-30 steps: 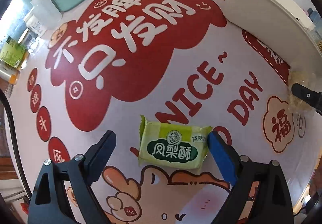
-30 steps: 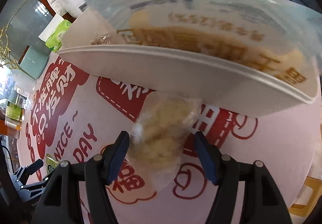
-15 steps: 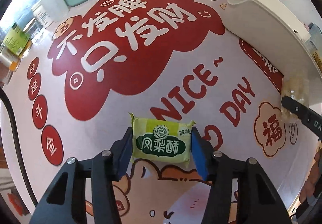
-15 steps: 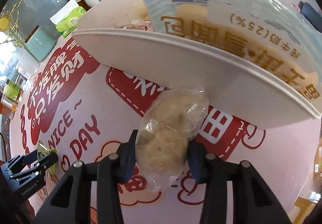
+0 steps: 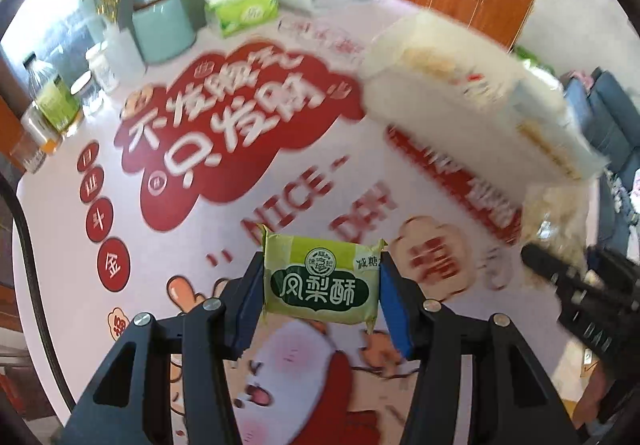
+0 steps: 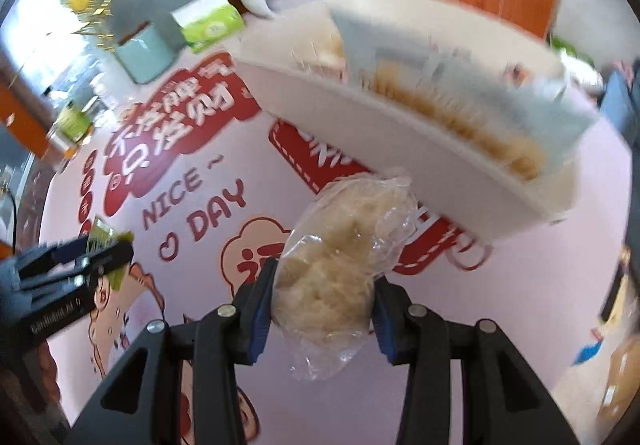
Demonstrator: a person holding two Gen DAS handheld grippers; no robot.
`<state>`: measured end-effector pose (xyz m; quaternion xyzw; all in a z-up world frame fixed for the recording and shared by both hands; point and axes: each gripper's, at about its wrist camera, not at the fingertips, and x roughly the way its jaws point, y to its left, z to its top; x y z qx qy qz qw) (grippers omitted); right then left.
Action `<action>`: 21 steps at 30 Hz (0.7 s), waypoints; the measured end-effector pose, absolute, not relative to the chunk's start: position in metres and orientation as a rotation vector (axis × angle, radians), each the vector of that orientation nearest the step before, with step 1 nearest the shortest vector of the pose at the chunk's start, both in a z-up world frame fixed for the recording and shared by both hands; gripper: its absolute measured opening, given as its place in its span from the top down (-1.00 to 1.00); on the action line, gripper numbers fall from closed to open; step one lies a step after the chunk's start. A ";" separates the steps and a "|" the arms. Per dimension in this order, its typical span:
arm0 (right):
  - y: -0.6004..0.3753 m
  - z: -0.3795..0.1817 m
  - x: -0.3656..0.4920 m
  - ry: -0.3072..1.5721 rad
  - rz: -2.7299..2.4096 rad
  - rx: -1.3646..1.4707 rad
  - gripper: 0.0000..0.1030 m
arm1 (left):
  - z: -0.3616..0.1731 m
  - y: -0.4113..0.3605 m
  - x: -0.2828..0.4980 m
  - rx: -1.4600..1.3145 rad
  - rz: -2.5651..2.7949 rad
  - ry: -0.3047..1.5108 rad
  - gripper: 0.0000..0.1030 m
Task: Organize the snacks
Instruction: 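Carry both snacks over the white tray and open both tools to drop them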
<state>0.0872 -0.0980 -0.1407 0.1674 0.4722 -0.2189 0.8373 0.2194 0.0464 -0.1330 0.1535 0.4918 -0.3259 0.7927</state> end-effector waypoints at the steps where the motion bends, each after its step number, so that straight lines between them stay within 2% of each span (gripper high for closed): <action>1: -0.098 -0.135 0.083 0.993 -0.462 0.340 0.17 | -0.122 0.043 0.213 0.314 -0.714 1.041 0.00; 11: -0.102 -0.066 0.037 0.873 -0.456 0.258 0.17 | -0.039 0.005 0.161 0.240 -0.821 0.874 0.00; 21: -0.154 -0.019 0.033 0.748 -0.355 0.189 0.16 | -0.022 -0.053 0.145 0.153 -0.744 0.863 0.00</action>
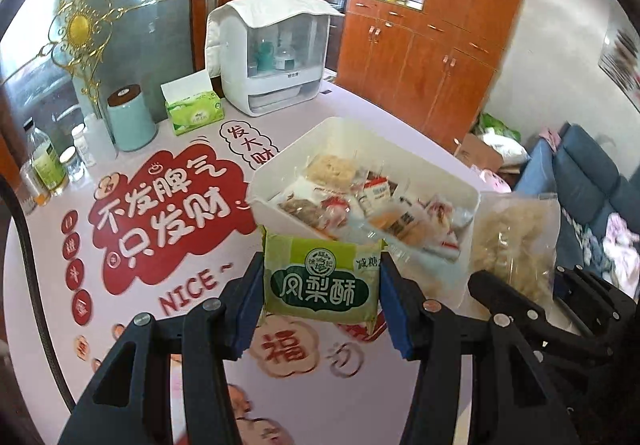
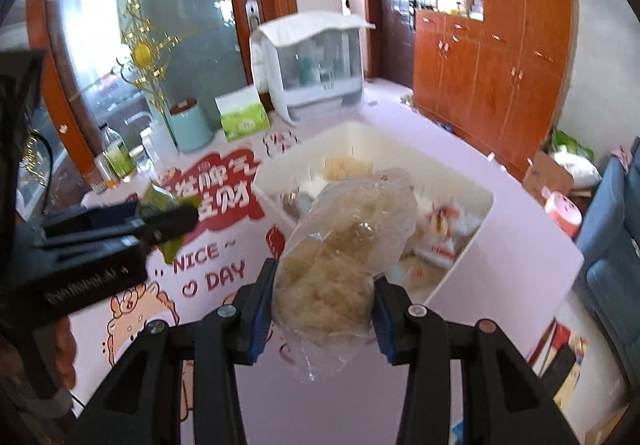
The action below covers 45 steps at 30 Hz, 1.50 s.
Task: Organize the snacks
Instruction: 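Carry both snacks over the white tray and open both tools to drop them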
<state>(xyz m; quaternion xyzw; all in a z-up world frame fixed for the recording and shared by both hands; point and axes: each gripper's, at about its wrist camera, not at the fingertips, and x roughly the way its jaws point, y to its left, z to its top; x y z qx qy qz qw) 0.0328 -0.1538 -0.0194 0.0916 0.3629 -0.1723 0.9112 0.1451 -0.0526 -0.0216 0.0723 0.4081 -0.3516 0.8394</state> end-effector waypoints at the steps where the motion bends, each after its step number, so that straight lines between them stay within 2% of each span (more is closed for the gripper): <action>1: -0.167 -0.017 0.035 0.741 -0.329 0.183 0.16 | -0.022 -0.065 0.143 0.137 -0.720 0.866 0.00; 11: -0.284 -0.009 0.053 0.753 -0.117 0.096 0.16 | -0.019 -0.161 0.134 0.024 -0.538 0.910 -0.01; 19: -0.349 -0.010 0.065 0.776 -0.070 0.131 0.16 | -0.012 -0.199 0.128 0.019 -0.460 0.898 -0.01; 40: -0.348 0.012 0.158 0.718 0.068 0.000 0.16 | -0.008 -0.211 0.193 0.043 -0.254 0.868 -0.04; 43: -0.347 0.008 0.171 0.735 0.074 -0.017 0.15 | -0.011 -0.212 0.202 0.053 -0.238 0.878 -0.08; 45: -0.346 0.003 0.180 0.751 0.081 -0.030 0.15 | -0.014 -0.213 0.207 0.060 -0.218 0.878 -0.20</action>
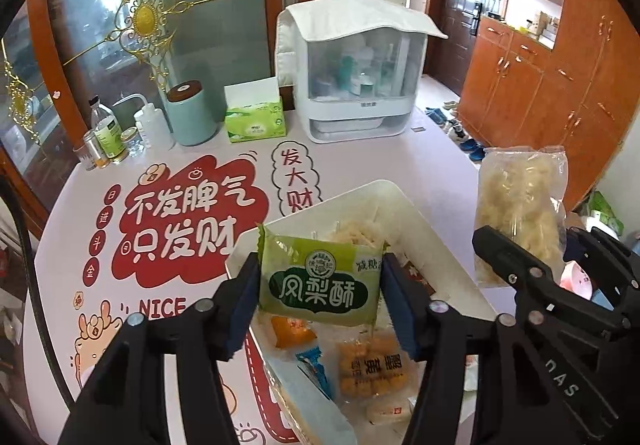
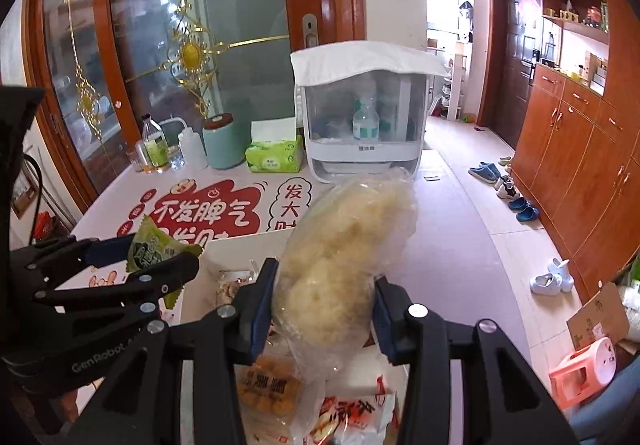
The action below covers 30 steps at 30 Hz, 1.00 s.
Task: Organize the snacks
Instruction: 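Carry both snacks over the white tray and open both tools to drop them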
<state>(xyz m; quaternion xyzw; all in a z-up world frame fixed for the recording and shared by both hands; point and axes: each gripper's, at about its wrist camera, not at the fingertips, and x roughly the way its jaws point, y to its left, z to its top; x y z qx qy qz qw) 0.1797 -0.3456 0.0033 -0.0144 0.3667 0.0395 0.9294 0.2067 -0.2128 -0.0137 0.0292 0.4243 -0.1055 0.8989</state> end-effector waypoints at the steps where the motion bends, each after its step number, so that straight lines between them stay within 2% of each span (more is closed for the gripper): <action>1: -0.345 0.001 0.182 0.759 0.081 -0.034 0.14 | -0.014 -0.213 0.207 0.071 -0.202 0.874 -0.24; 3: -0.346 -0.005 0.190 0.783 0.082 -0.034 0.14 | -0.017 -0.212 0.209 0.100 -0.155 0.865 -0.58; 5: -0.349 -0.012 0.195 0.815 0.081 -0.023 0.13 | -0.022 -0.206 0.212 0.101 -0.140 0.872 -0.81; 6: -0.350 -0.015 0.197 0.828 0.083 -0.018 0.12 | -0.024 -0.203 0.213 0.091 -0.147 0.881 -0.86; 11: -0.351 -0.026 0.198 0.846 0.111 -0.008 -0.04 | -0.033 -0.195 0.215 0.070 -0.139 0.925 -0.87; 30: -0.330 -0.020 0.173 0.856 0.114 0.003 -0.07 | -0.028 -0.171 0.181 0.070 -0.115 0.920 -0.87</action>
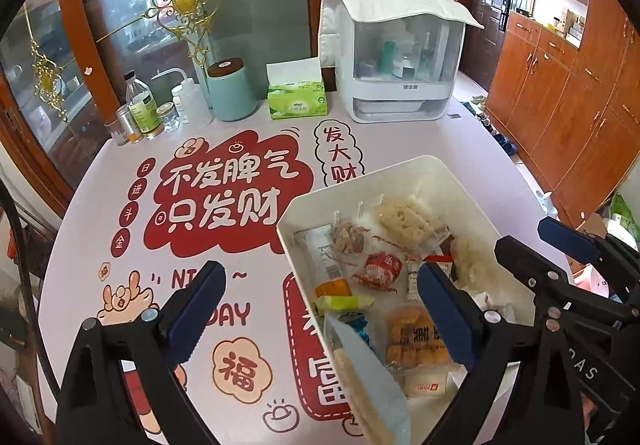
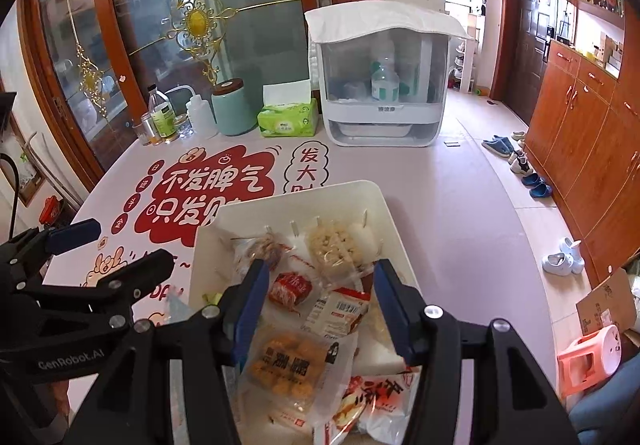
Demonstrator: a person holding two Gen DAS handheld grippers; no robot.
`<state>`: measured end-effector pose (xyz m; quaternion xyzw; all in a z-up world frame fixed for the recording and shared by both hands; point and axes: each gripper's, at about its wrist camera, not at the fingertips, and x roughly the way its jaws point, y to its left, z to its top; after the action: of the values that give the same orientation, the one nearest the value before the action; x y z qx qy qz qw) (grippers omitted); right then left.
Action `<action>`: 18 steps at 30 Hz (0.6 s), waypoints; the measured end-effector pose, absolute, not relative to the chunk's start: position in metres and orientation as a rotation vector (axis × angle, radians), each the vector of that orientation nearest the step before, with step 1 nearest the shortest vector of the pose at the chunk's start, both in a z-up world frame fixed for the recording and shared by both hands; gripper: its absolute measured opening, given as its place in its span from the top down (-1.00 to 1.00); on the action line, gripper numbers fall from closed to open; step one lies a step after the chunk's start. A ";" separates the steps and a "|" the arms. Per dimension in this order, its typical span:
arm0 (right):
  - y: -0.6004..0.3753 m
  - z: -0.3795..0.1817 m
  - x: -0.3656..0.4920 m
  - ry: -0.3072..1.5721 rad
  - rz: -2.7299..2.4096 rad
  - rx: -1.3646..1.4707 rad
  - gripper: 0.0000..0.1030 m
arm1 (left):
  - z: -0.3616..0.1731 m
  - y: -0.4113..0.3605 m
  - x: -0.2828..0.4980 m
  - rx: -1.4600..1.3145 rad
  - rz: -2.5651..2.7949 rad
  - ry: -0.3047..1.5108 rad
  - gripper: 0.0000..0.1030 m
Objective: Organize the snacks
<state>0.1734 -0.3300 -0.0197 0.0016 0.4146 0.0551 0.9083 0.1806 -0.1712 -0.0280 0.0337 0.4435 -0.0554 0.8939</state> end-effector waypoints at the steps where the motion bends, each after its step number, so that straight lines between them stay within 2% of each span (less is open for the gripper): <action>1: -0.329 -0.019 0.171 0.856 0.113 0.004 -0.07 | -0.027 -0.171 0.178 0.073 -0.113 0.916 -0.87; 18: -0.308 -0.007 0.123 0.868 0.122 0.062 -0.07 | -0.002 -0.144 0.119 0.048 -0.165 0.870 -0.87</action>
<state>0.1234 -0.3077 -0.0071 0.0302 0.4201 0.0590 0.9050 0.1188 -0.1442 -0.0015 0.0233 0.4209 -0.0796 0.9033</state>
